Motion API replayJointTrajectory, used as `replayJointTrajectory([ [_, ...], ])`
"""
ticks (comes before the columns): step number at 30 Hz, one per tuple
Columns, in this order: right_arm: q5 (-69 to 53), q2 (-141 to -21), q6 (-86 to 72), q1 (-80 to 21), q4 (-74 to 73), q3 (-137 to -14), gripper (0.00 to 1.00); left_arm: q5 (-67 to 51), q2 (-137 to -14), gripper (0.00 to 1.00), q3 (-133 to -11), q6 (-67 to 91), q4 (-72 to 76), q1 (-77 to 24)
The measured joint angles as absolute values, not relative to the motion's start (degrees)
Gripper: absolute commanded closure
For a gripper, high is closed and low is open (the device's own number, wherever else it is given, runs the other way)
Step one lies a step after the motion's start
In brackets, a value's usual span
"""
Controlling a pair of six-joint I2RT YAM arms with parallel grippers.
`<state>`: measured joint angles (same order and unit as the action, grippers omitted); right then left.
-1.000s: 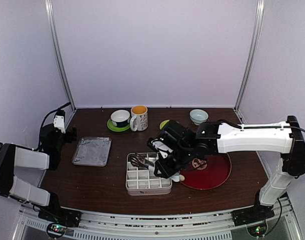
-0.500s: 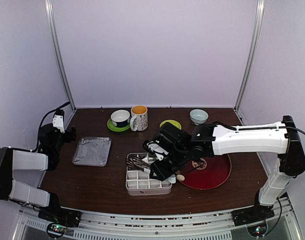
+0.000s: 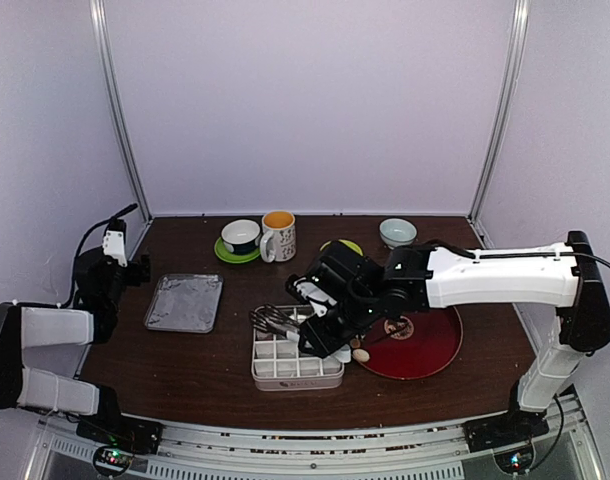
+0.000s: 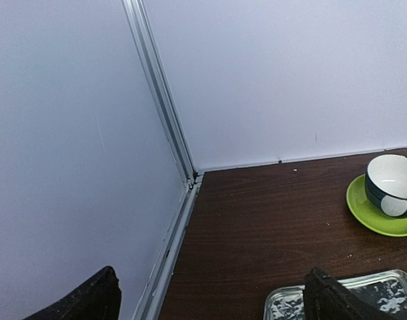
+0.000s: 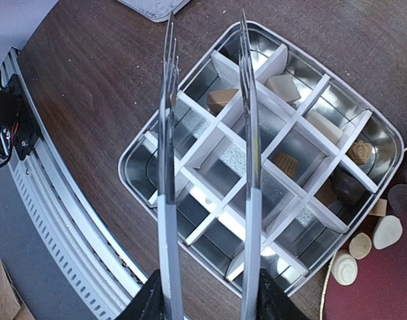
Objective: Pack the chocolate
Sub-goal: Place the fake chocolate in the empty pocket of the box, then move the packing box to the center of the board.
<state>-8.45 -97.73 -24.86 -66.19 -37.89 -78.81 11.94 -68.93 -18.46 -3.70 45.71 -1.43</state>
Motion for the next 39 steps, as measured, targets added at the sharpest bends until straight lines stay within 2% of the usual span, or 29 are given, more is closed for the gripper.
replayJointTrajectory([
  [9,-3.84,-91.79,-24.56,-66.13,-38.0,-77.76,0.59,13.3,-60.16,0.02,-19.79,3.05,34.35,-1.45],
  [19,-1.45,-85.73,-25.21,-65.52,-37.95,-71.85,0.59,14.06,-56.18,0.02,-23.33,23.14,19.0,-1.48],
  [32,3.01,-75.61,-27.4,-65.06,-39.0,-65.21,0.6,-4.51,-56.86,0.03,-24.64,30.35,6.35,-1.98],
  [39,4.38,-72.95,-28.67,-64.25,-39.27,-61.19,0.6,-10.31,-53.76,0.06,-26.04,31.38,-2.76,-7.11],
])
